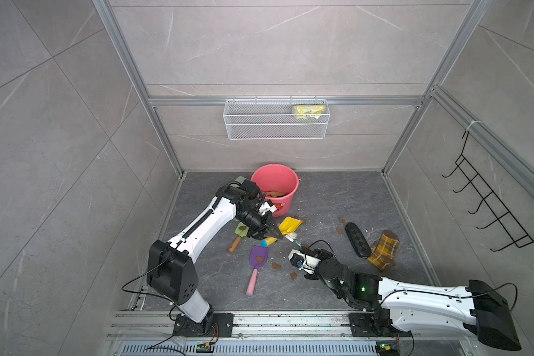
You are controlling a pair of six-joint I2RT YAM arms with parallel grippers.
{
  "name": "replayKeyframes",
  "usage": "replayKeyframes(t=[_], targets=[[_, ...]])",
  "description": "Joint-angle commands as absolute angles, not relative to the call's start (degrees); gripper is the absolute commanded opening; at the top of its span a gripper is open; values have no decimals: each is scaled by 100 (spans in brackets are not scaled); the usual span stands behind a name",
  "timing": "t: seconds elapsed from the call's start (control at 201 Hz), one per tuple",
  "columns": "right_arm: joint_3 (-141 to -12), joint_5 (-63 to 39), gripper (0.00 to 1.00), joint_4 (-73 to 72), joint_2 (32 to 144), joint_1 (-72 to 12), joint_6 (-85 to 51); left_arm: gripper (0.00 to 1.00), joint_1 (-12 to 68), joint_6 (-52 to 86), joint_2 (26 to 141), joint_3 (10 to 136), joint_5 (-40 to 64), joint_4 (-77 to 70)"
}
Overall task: Brush the soil off the hand trowel and place it into the bucket
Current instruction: Brush off the soil from the hand trowel.
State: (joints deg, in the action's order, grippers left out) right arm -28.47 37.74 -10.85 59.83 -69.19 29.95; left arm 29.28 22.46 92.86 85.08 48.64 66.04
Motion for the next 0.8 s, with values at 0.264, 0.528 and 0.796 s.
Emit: replayKeyframes(t=[0.264, 0.528, 0.796], targets=[[-2778, 4024, 0, -345, 5528, -7000, 2040, 0, 2659, 2283, 9229, 8710, 5343, 6710], [-3052, 2826, 0, -93, 5158, -7641, 1980, 0, 2672, 2366, 9254, 8622, 4990, 6523], [-3497, 3605, 0, -96, 5379, -7647, 1873, 0, 2759, 2250, 9237, 8499, 4674, 6554]])
